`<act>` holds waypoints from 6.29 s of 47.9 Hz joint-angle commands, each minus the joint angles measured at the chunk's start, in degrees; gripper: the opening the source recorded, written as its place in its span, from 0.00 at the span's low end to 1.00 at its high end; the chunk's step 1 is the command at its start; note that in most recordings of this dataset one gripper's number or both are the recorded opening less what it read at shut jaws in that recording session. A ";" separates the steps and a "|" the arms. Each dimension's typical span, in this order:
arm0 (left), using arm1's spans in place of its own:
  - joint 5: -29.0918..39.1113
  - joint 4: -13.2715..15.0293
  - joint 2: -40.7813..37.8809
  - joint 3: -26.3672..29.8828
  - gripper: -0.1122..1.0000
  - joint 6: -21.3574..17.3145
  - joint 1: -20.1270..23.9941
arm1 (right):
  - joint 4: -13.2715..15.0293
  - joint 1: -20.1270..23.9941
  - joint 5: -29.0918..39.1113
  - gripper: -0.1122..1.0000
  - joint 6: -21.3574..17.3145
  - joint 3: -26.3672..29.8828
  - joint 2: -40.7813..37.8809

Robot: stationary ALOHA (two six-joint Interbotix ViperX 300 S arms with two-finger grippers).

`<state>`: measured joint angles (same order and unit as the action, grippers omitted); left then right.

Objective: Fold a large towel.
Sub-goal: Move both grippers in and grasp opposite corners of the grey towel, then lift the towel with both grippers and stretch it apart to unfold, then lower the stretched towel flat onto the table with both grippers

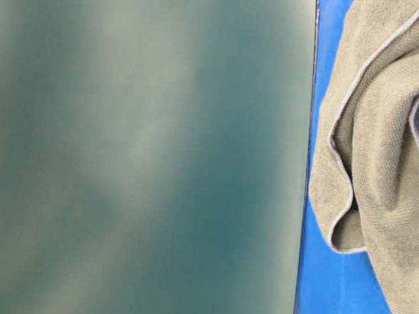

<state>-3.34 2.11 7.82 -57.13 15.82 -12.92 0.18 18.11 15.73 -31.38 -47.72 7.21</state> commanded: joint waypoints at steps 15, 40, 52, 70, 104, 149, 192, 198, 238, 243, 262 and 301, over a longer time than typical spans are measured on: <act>0.62 0.09 -6.68 1.93 0.84 0.00 2.81 | 0.18 -2.37 0.09 0.68 -2.46 3.08 -8.61; 13.97 -0.53 -7.56 2.37 0.16 -0.88 8.35 | 1.14 -2.90 -0.26 0.12 -2.64 3.52 -8.53; 20.48 -0.53 -4.22 5.36 0.13 -1.05 8.35 | 1.41 -2.11 0.00 0.12 -2.37 5.01 -1.93; 30.50 -0.53 17.40 13.54 0.13 -1.23 8.35 | 8.09 -1.85 7.47 0.12 -2.20 9.49 13.54; 36.47 -1.05 36.91 22.50 0.13 -7.29 12.48 | 25.40 -5.19 32.87 0.12 -4.31 19.42 31.55; 41.48 0.44 38.50 37.62 0.13 -13.89 17.23 | 27.69 -13.89 43.33 0.12 -10.28 27.95 40.78; 37.88 -0.44 38.23 42.71 0.13 -3.08 -2.11 | 33.05 15.47 46.32 0.12 -13.80 43.07 32.34; 39.73 -0.44 37.53 41.48 0.13 -2.99 2.90 | 40.96 15.29 58.62 0.12 -19.78 42.71 32.26; 30.32 -0.26 31.03 17.67 0.13 -18.72 43.68 | 56.69 -11.43 64.86 0.12 -26.19 12.30 33.40; 31.29 0.00 30.76 16.35 0.13 -18.81 42.01 | 53.79 -11.60 60.64 0.12 -26.10 11.16 33.49; 23.73 0.88 28.04 2.20 0.13 -14.77 18.28 | 21.88 -7.73 41.40 0.12 -26.46 -4.92 30.67; 11.69 0.35 6.59 -1.49 0.13 0.09 -0.53 | 14.50 10.28 16.35 0.13 -44.21 -12.22 15.82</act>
<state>6.86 2.55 12.66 -59.85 15.82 -13.18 14.77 26.81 33.05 -74.36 -60.38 22.41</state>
